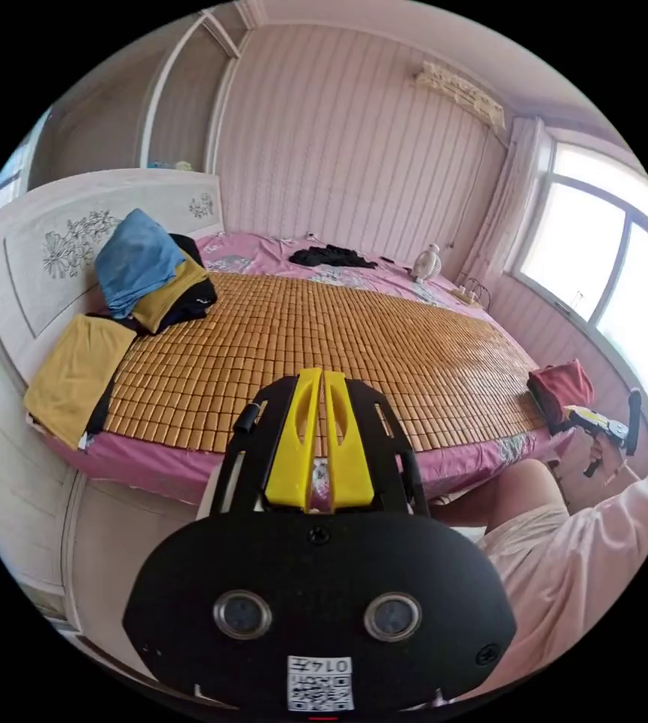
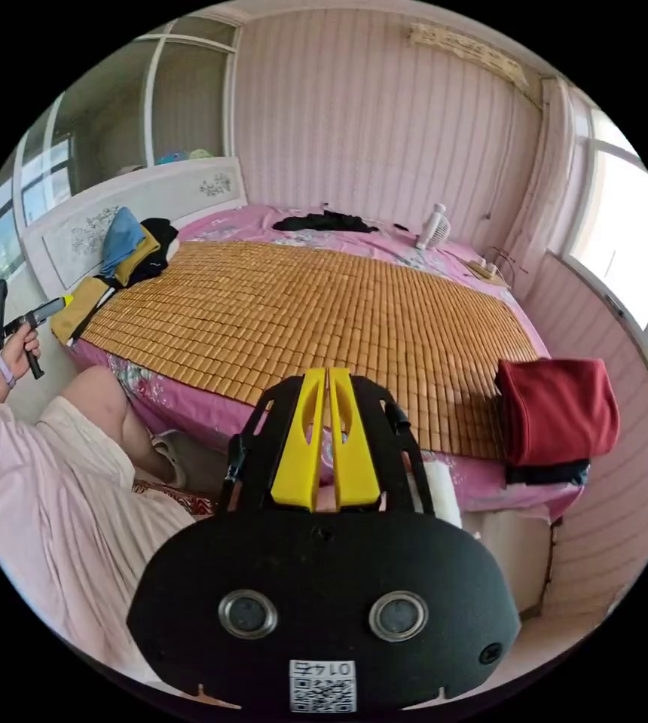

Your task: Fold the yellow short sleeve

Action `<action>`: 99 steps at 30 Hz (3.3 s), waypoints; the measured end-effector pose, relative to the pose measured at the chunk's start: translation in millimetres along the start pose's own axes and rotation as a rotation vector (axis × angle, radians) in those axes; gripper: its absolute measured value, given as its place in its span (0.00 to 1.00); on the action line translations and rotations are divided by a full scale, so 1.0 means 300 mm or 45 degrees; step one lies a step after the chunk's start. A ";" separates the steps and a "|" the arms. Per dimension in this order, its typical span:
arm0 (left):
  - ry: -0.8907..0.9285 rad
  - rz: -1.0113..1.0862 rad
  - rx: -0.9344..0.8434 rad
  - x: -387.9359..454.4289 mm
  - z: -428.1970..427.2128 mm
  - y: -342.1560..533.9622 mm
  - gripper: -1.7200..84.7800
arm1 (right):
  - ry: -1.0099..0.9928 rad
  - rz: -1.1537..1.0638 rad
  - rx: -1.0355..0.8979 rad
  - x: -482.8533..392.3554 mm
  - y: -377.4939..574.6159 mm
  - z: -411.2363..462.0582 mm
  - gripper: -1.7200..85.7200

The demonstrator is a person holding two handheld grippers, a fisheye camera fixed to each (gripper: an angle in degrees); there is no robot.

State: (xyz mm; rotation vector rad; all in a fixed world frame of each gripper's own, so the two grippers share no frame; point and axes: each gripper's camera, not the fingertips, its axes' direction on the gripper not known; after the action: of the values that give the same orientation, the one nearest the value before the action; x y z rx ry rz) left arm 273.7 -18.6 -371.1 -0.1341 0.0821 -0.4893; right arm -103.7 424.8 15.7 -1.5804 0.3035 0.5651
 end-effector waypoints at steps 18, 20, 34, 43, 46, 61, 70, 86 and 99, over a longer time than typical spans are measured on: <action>-0.343 -0.771 0.103 -1.108 -0.648 0.539 0.09 | -0.789 -0.657 -0.141 -1.473 -0.175 0.678 0.16; -0.357 -0.790 0.120 -1.191 -0.656 0.534 0.09 | -0.805 -0.680 -0.234 -1.597 -0.174 0.790 0.15; -0.378 -0.839 0.245 -1.759 -0.710 0.313 0.12 | -1.008 -0.849 -0.385 -2.378 -0.165 1.268 0.15; -0.508 -0.861 0.319 -2.028 -0.774 0.205 0.13 | -0.923 -1.453 -0.260 -3.048 -0.103 1.399 0.14; -0.490 -0.893 0.336 -2.124 -0.817 0.221 0.13 | -0.941 -1.475 -0.203 -3.221 -0.079 1.449 0.14; -0.333 -0.632 0.167 -2.351 -0.730 -0.070 0.12 | -0.869 -1.532 -0.310 -3.395 0.015 1.768 0.04; -0.421 -0.400 -0.211 -2.331 -0.528 -0.319 0.09 | -1.224 -1.060 -0.396 -2.815 -0.155 1.793 0.03; -0.287 -0.280 0.079 -1.639 -0.825 -0.338 0.01 | -1.063 -0.475 -0.157 -1.453 -0.119 1.441 0.03; 0.005 -0.358 0.131 -1.214 -1.028 -0.303 0.01 | -0.951 -0.172 -0.519 -0.834 0.205 1.426 0.04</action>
State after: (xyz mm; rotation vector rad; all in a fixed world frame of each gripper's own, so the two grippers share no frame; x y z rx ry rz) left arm -123.0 40.8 -645.3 -0.0435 0.0419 -0.7730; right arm -418.9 804.9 90.3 -1.6327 -0.5056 1.1076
